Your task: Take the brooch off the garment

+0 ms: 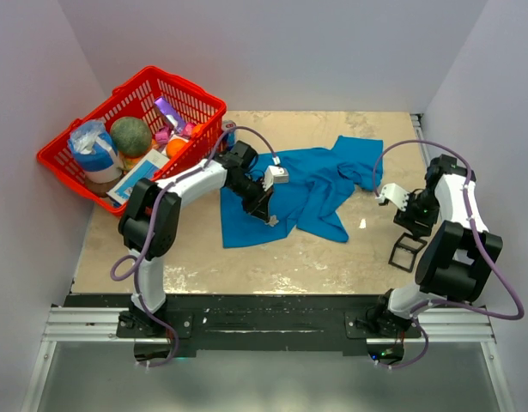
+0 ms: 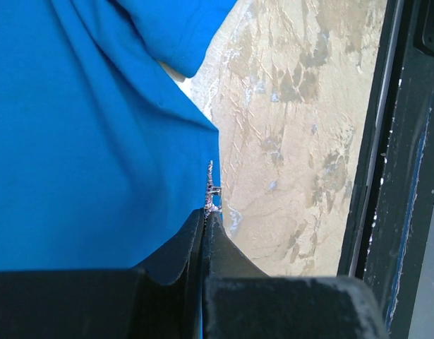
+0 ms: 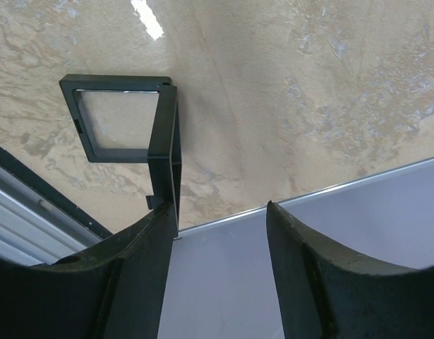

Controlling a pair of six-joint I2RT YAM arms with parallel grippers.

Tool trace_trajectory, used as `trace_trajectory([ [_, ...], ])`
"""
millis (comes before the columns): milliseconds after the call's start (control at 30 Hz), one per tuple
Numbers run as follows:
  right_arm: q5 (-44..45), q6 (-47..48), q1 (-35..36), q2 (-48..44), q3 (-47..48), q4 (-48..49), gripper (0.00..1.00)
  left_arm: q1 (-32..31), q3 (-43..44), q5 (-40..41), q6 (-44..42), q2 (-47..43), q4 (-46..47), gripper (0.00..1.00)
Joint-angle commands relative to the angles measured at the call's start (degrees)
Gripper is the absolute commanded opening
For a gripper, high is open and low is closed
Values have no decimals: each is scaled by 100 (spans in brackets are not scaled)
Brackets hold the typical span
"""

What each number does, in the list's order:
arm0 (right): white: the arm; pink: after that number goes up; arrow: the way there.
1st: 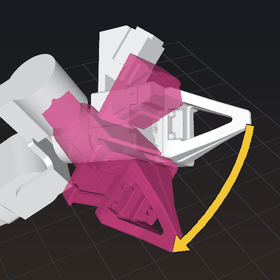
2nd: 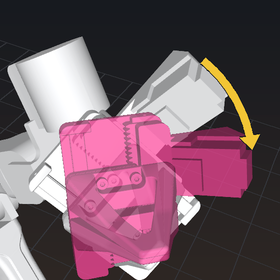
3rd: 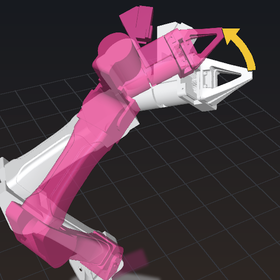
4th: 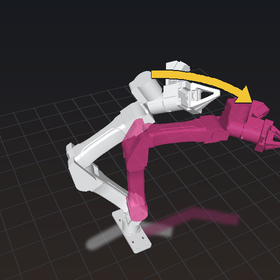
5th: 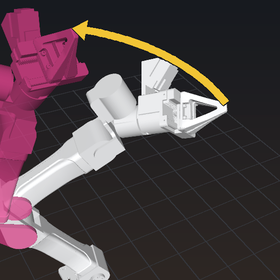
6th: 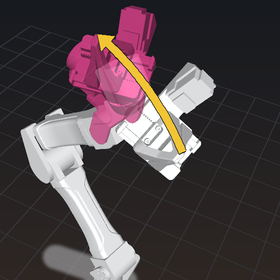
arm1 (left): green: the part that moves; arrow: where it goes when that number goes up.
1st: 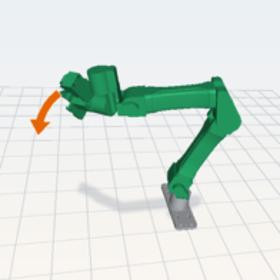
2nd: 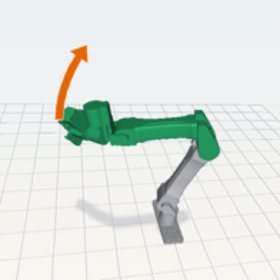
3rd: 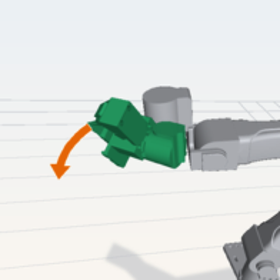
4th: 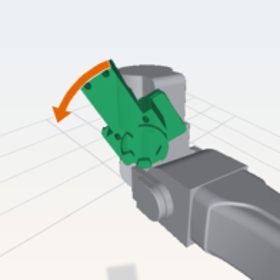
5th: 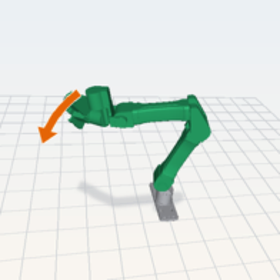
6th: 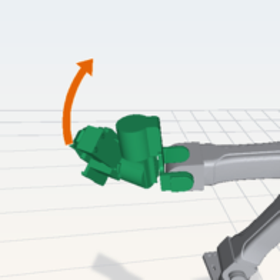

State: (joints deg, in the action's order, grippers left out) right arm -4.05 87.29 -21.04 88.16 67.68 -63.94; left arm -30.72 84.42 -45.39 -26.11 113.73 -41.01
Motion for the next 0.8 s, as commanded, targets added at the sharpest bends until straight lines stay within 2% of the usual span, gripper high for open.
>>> trace_trajectory([
  [0, -148, 192, 3, 140, 61, 49, 57, 57, 4, 47, -43, -273, 94, 0],
  [200, -262, 157, 47, 246, 53, -163, 55, 57, 127, 65, -61, -176, 50, 0],
  [367, -298, 96, 187, 114, -150, -188, 53, 57, 145, 47, -43, -158, 32, 0],
  [633, -420, 34, 205, -264, 61, -654, 52, 66, 92, 12, -87, -141, -12, 0],
  [767, -456, 227, 214, -598, -254, -795, 58, 57, 92, -40, -52, -88, 32, 0],
])
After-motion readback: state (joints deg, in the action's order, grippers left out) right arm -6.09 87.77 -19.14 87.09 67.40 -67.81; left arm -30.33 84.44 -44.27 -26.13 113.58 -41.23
